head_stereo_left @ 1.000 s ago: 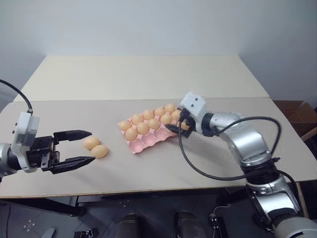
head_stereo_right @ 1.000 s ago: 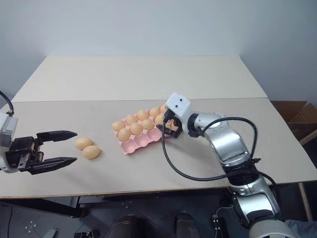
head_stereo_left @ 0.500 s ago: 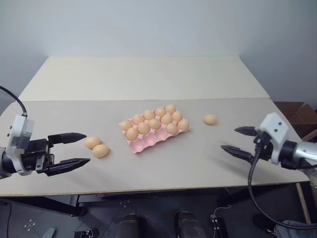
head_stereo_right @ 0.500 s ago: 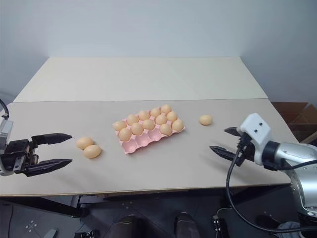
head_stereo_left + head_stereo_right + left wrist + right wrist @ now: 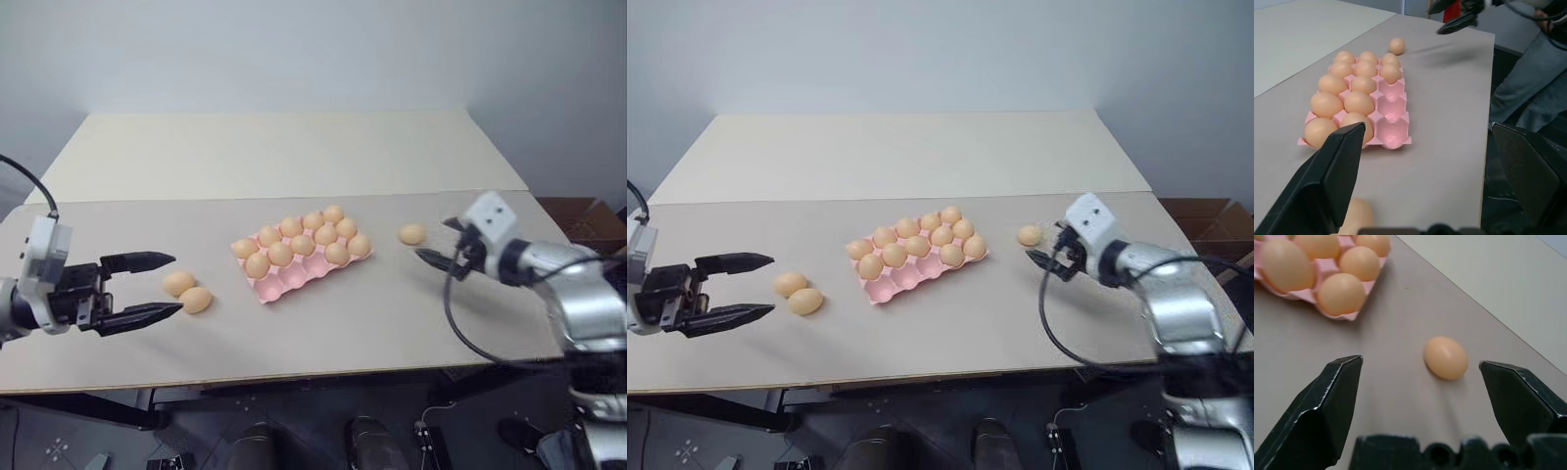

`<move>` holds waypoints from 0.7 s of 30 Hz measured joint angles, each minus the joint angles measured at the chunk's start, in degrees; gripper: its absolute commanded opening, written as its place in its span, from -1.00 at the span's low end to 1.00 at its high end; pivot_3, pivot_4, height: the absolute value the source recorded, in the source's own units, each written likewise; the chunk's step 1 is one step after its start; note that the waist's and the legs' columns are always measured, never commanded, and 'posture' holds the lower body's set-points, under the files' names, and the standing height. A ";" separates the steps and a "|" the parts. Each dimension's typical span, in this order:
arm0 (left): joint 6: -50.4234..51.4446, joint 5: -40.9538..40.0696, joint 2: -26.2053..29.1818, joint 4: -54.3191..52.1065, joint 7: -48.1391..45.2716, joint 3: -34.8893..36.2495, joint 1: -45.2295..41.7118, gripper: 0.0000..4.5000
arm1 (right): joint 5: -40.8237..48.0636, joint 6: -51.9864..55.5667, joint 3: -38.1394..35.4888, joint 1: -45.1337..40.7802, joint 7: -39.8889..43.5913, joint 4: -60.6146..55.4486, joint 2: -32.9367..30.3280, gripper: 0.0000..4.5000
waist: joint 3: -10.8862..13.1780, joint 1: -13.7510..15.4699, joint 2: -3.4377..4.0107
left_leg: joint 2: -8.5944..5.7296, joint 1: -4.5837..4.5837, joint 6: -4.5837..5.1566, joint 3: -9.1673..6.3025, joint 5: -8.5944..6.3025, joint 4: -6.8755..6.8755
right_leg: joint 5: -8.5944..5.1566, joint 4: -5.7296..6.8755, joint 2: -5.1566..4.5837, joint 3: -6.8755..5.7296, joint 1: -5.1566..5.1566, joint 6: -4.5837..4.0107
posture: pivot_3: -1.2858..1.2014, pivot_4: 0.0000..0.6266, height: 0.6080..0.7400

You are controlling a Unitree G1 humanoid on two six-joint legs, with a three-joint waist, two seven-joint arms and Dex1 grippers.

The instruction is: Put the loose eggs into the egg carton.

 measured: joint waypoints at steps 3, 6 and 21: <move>0.00 0.26 -0.03 -0.06 -0.05 -0.21 -0.16 1.00 | -4.45 -5.05 4.08 -6.57 -1.86 12.97 3.14 0.98 | 0.01 0.05 0.01 | 0.00 -0.13 0.00 0.01 0.00 -0.03 | 0.00 0.00 -0.03 -0.05 -0.08 0.01 | 0.03 -0.52 1.00; 0.04 0.27 -0.01 -0.13 -0.17 -0.07 0.55 1.00 | -8.28 -11.10 6.80 -13.56 -4.50 27.46 6.53 0.98 | 0.01 -0.11 0.01 | -0.01 -0.12 0.00 0.04 0.00 -0.04 | 0.00 -0.03 -0.06 -0.05 -0.06 0.01 | 0.03 -0.52 1.00; 0.33 0.07 0.19 -1.83 -0.18 2.96 3.46 1.00 | -9.95 -15.36 6.27 -17.22 -4.40 34.02 10.28 -0.07 | 0.03 -0.88 0.05 | 0.03 -0.08 -0.04 -0.23 0.02 -0.05 | 0.02 0.09 -0.08 -0.10 -0.04 0.00 | 0.03 -0.52 1.00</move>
